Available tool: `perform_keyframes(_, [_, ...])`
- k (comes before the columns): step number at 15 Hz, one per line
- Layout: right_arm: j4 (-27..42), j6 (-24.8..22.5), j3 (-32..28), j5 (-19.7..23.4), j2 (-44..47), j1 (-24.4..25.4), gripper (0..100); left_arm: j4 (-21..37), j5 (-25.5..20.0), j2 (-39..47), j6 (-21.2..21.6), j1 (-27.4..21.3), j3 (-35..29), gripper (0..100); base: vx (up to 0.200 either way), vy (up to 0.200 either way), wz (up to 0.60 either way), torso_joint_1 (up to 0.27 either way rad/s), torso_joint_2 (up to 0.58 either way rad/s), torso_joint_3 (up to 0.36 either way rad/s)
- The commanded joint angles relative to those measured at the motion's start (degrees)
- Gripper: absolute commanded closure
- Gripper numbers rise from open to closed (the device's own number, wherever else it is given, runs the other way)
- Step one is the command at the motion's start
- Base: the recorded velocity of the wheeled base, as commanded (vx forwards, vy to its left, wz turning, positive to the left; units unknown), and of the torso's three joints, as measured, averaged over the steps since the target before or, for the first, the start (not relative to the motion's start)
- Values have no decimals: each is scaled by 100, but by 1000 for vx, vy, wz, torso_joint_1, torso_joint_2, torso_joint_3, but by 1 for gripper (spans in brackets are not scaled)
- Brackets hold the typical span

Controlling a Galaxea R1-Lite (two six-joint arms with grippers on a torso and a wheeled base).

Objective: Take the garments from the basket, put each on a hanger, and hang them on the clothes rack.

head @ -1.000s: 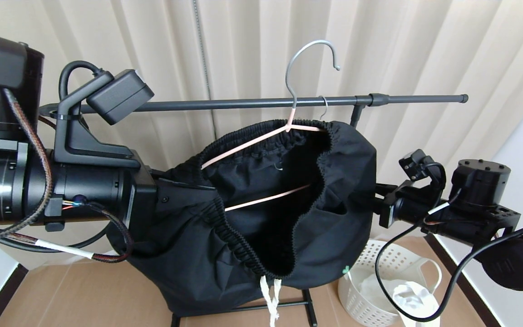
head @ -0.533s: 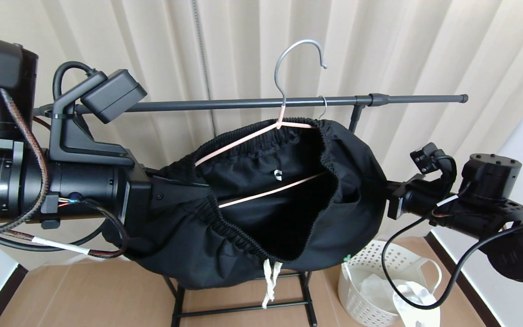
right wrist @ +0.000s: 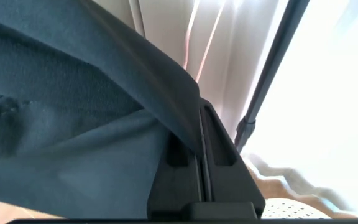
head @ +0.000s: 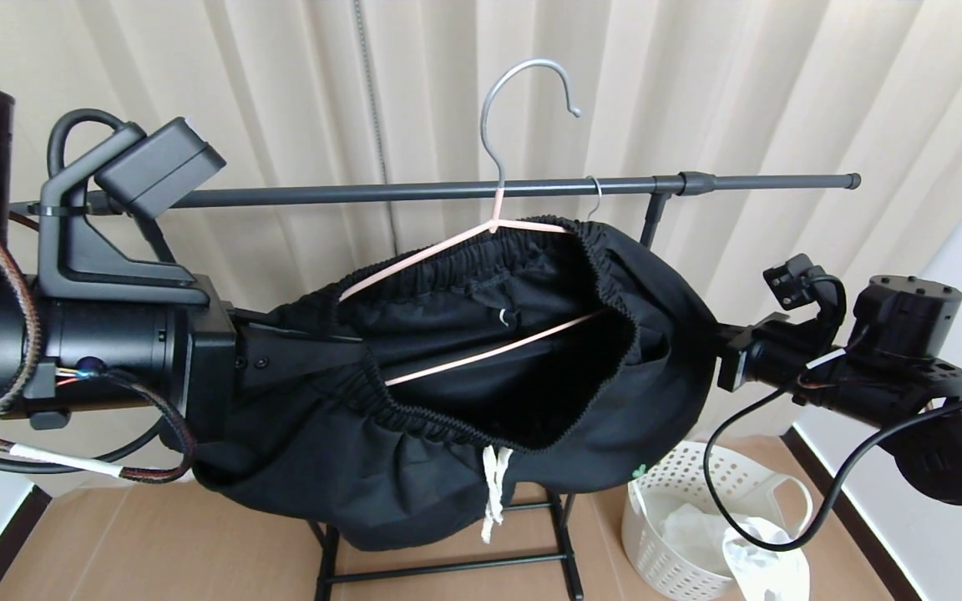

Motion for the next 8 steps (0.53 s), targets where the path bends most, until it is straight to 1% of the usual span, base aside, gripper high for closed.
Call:
perform_keyframes(1, [-17, -4, 59, -7, 11, 24, 100, -9, -7, -30, 0, 37, 23, 100, 0, 0, 0, 0, 0, 0])
perform_keyframes(3, [-9, -22, 120, -7, -15, 85, 100, -36, -7, 5, 0, 37, -3, 100, 0, 0, 0, 0, 0, 0])
perform_keyframes(5, [-35, -22, 243, -7, -121, 235, 100, -194, -7, 41, 0, 37, 32, 100, 0, 0, 0, 0, 0, 0])
perform_keyframes(6, [-44, -57, 357, -7, -217, 244, 0, -220, 2, 85, 0, 37, 41, 100, 0, 0, 0, 0, 0, 0])
perform_keyframes(8, [-35, -268, 481, 89, -332, 252, 0, -220, 2, 85, 0, 37, 32, 100, 0, 0, 0, 0, 0, 0])
